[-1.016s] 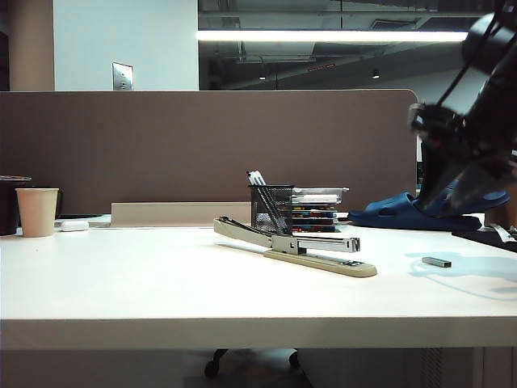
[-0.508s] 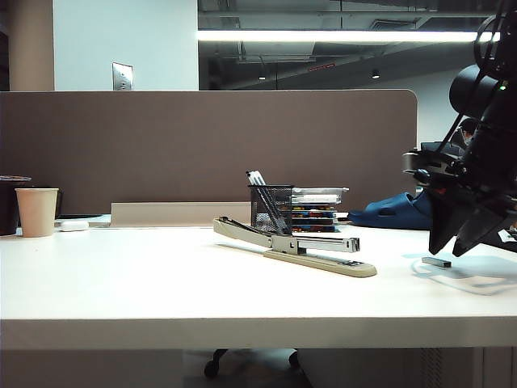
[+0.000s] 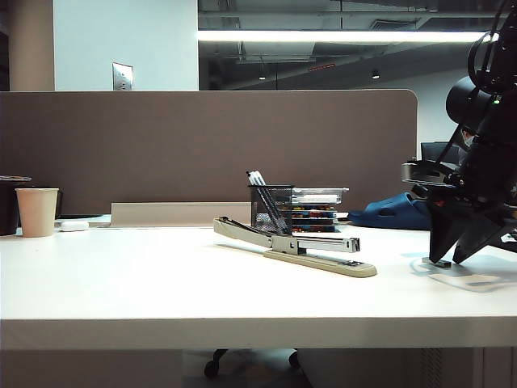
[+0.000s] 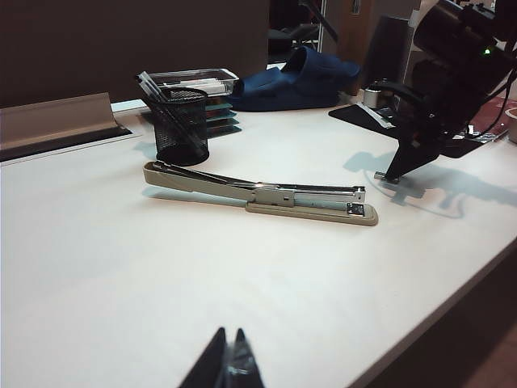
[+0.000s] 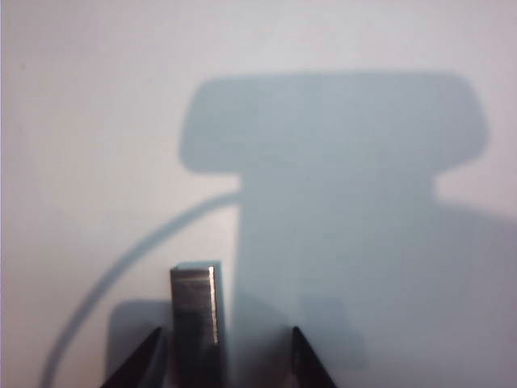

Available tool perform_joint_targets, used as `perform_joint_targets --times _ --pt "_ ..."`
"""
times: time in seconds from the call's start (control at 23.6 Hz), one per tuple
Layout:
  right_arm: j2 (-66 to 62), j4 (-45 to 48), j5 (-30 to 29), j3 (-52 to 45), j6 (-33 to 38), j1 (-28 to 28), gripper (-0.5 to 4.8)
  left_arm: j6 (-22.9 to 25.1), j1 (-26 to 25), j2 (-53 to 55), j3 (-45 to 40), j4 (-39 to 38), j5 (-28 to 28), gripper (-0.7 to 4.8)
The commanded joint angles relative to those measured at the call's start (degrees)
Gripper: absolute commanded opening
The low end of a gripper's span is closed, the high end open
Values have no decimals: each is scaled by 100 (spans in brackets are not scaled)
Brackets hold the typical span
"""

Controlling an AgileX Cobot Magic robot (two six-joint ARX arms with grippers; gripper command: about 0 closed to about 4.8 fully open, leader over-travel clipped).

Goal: Pick up a set of staples and put them into the open stapler.

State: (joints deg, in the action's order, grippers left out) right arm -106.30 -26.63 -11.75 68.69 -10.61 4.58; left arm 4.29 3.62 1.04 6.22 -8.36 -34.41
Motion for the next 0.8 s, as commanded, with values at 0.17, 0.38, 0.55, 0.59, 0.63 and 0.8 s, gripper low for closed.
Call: perform_joint_targets --times 0.17,0.38,0.55,0.59,0.63,0.8 --pt "-90 -140 297 7 -17 197 189 20 -9 7 24 61 -11 -6" --pt "-92 -144 584 7 -15 302 143 20 -11 4 22 66 -13 -6" --pt "-92 -186 570 7 -13 299 115 20 -11 4 22 66 -13 -6" --pt "-92 -190 566 7 -13 299 91 17 -11 4 22 66 -13 -6" --pt "-92 -188 566 7 -13 299 68 20 -11 4 22 66 -13 -6" --pt "-92 -162 564 7 -13 299 48 17 -11 4 22 66 -13 -6"
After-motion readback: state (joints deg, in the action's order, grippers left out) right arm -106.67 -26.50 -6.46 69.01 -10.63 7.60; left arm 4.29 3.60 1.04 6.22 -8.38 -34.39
